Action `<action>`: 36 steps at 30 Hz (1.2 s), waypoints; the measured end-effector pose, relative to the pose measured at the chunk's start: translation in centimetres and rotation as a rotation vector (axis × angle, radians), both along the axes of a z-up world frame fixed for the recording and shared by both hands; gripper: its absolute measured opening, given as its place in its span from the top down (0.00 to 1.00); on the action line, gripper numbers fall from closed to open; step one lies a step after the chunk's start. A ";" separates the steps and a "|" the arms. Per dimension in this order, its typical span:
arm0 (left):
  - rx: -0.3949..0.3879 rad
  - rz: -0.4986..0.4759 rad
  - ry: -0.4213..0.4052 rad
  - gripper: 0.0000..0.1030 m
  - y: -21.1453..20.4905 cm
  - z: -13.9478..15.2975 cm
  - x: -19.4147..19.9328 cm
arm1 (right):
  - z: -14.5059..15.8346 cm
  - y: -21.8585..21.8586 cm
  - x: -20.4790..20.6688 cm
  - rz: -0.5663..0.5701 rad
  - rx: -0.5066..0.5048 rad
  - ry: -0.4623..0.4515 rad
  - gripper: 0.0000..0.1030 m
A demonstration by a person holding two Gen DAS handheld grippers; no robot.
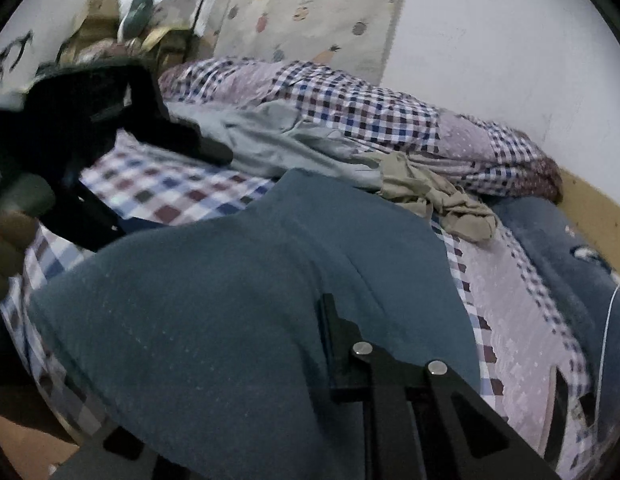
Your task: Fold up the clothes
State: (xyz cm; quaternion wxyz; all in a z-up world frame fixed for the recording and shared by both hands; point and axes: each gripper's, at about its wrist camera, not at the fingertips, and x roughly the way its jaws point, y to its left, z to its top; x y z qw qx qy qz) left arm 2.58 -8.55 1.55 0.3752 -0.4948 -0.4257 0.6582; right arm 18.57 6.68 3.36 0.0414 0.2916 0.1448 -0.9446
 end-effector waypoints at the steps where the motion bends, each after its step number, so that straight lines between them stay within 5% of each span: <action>1: -0.006 -0.005 0.011 0.25 0.4 0.2 -0.6 | 0.3 0.4 0.1 -0.003 -0.025 0.001 0.87; 7: -0.101 -0.033 0.064 0.25 3.4 1.0 -5.8 | 0.9 1.8 0.1 -0.013 -0.091 0.001 0.87; 13: -0.183 -0.075 0.027 0.25 5.3 -0.6 -11.9 | 1.7 3.3 0.1 -0.029 -0.161 0.003 0.87; 21: -0.298 -0.168 0.083 0.25 8.7 -0.9 -15.5 | 2.2 4.3 0.4 -0.033 -0.193 0.011 0.87; 24: -0.297 -0.157 0.082 0.41 9.2 -1.5 -16.0 | 2.1 4.6 0.7 -0.036 -0.185 0.009 0.87; 25: -0.305 -0.149 0.072 0.63 9.2 -1.7 -16.1 | 2.1 4.7 0.8 -0.039 -0.182 0.008 0.87; 26: -0.303 -0.139 0.059 0.70 9.1 -2.0 -16.2 | 2.1 4.8 0.9 -0.042 -0.180 0.008 0.87; 31: -0.272 -0.087 0.087 0.79 8.4 -1.0 -15.0 | 2.3 5.4 1.7 -0.066 -0.171 0.013 0.87; 36: -0.225 -0.034 0.137 0.82 6.2 3.3 -12.7 | 3.2 4.6 3.6 -0.060 -0.128 0.044 0.88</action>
